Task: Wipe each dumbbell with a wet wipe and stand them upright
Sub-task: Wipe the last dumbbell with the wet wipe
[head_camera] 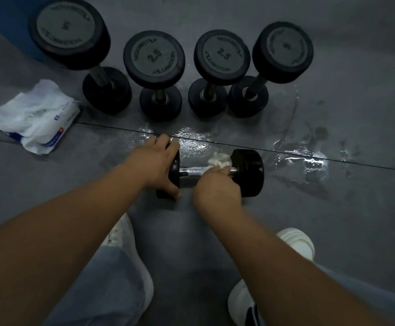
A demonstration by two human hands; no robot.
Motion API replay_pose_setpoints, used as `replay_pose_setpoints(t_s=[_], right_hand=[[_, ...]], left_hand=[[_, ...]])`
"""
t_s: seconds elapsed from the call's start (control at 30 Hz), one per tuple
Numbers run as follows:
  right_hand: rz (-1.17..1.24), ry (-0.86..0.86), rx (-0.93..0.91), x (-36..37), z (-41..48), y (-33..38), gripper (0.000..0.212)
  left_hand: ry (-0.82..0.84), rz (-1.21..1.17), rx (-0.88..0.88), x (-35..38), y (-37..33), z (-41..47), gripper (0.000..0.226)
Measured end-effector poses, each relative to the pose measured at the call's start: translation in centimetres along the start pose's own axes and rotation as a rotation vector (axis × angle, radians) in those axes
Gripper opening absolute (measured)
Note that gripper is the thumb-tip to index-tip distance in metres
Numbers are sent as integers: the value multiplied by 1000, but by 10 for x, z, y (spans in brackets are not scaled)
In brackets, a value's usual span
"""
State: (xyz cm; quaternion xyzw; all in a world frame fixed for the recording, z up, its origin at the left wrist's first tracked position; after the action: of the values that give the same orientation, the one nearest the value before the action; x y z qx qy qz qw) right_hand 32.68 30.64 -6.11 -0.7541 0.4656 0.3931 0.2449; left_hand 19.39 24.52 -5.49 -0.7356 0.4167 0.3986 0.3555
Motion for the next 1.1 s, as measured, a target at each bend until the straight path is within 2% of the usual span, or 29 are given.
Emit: replay_pose_setpoints(t_s=[0.1, 0.2, 0.27, 0.33, 0.4, 0.47, 0.5, 0.53, 0.6, 0.83, 0.9, 0.97, 1.03, 1.07, 1.1], right_hand=[[112, -2, 34, -1, 1, -5, 75], [82, -52, -11, 1, -9, -9, 68], [193, -88, -6, 2, -24, -4, 61], [505, -192, 53, 1, -29, -5, 38], [985, -212, 282, 18, -22, -25, 15], [1624, 16, 694, 62, -18, -34, 11], [1907, 135, 841, 75, -14, -28, 7], [2116, 194, 927, 78, -6, -25, 4], [2320, 210, 985, 73, 3, -23, 9], [2334, 217, 1002, 79, -1, -21, 7], [2329, 196, 1035, 70, -3, -21, 14], [2264, 153, 949, 65, -16, -20, 21], [2102, -27, 770, 53, -27, -27, 35], [1921, -207, 655, 42, -27, -39, 39], [1605, -393, 481, 18, -23, -49, 42]], left_hand=[[3, 1, 15, 12, -3, -5, 133], [21, -27, 21, 17, -5, -7, 133], [27, -33, 28, 14, -4, -4, 130], [45, -66, 25, 11, -2, 0, 131], [38, -94, 24, 9, 0, 2, 133], [-13, -112, 40, 4, 0, 1, 130], [-38, -117, 51, 3, 0, 0, 128], [-51, -124, 56, 3, -1, -1, 127], [-45, -134, 52, 5, 0, 1, 126], [-12, -253, 48, 13, 6, 8, 130], [-8, -261, 36, 14, 7, 8, 131], [0, -273, 25, 13, 10, 10, 132], [-5, -291, 24, 11, 12, 10, 131], [-16, -307, 26, 10, 13, 9, 130], [-33, -319, 30, 8, 12, 7, 128]])
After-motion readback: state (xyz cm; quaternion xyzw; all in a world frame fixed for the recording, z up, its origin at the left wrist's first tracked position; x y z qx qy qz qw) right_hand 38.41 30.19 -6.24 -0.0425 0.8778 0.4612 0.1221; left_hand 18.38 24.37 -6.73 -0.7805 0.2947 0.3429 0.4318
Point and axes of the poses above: each hand's wrist, its own z-axis towards the middle knuckle, its own x-axis out of the palm, y = z × x, the point moved 10 cm from there along z, towards the middle knuckle, and after that the axes turned 7 degrees about -y, right-handed, at the moved point
